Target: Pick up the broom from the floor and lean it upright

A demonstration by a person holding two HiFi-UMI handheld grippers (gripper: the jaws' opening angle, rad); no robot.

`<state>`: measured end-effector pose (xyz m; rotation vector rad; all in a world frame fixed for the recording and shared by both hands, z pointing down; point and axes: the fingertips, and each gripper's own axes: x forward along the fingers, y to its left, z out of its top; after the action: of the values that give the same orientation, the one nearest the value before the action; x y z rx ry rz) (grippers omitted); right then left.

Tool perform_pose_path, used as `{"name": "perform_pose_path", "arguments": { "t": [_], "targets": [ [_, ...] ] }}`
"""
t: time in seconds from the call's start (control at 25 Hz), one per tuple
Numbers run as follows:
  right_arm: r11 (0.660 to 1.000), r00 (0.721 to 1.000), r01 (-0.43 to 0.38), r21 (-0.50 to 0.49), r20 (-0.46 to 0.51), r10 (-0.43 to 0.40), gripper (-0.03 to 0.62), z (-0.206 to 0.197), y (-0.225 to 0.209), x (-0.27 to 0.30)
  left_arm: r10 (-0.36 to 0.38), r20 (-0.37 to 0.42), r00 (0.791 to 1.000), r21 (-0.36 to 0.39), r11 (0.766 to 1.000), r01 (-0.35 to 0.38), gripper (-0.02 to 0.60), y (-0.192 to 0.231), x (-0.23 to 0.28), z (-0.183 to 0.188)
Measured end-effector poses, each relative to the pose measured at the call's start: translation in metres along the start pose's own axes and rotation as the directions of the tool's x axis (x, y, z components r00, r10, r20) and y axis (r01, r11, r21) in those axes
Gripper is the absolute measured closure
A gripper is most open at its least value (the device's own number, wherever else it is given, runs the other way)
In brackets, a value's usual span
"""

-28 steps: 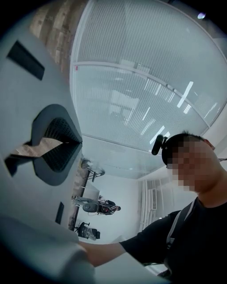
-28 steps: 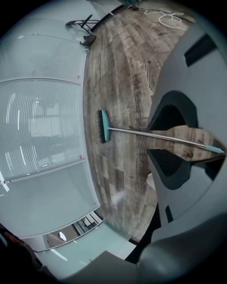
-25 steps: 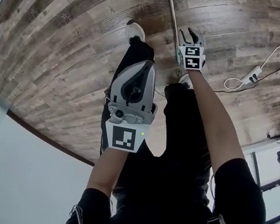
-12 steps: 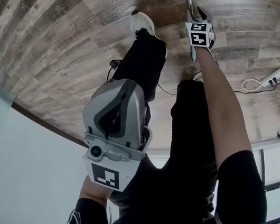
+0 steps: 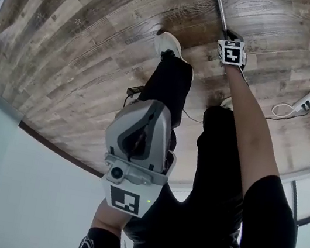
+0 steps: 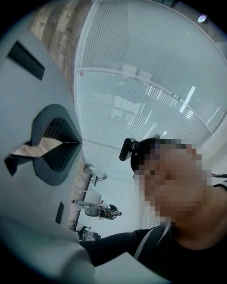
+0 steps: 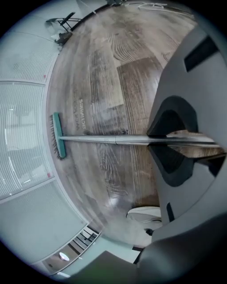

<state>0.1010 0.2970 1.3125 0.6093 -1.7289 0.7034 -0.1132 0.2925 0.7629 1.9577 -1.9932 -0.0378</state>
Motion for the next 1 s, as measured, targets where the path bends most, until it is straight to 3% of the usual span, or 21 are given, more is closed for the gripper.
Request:
{"name": "perform_pose_path", "arguments": {
  "t": [0.2, 0.4, 0.72, 0.88, 1.0],
  "targets": [
    [1.000, 0.998, 0.002, 0.010, 0.068, -0.002, 0.514, 0.032, -0.006, -0.064, 0.050, -0.055, 0.997, -0.079, 0.995, -0.055, 0.561, 0.000, -0.009, -0.026],
    [1.000, 0.998, -0.018, -0.017, 0.060, 0.019, 0.513, 0.046, -0.008, -0.136, -0.042, -0.130, 0.991, -0.078, 0.996, 0.032, 0.563, -0.047, -0.017, -0.049],
    [0.984, 1.000, -0.014, -0.178, -0.025, 0.010, 0.514, 0.063, -0.027, -0.226, -0.083, -0.224, 0.971, -0.063, 0.996, 0.071, 0.562, -0.074, -0.020, -0.049],
    [0.930, 0.995, 0.001, -0.368, -0.088, -0.036, 0.513, 0.070, -0.039, -0.266, -0.133, -0.314, 0.940, -0.091, 0.990, 0.110, 0.561, -0.080, -0.014, -0.060],
    [0.849, 0.989, 0.022, -0.528, -0.113, -0.096, 0.513, 0.074, -0.051, -0.294, -0.118, -0.306, 0.945, -0.096, 0.991, 0.093, 0.561, -0.075, 0.000, -0.054]
  ]
}}
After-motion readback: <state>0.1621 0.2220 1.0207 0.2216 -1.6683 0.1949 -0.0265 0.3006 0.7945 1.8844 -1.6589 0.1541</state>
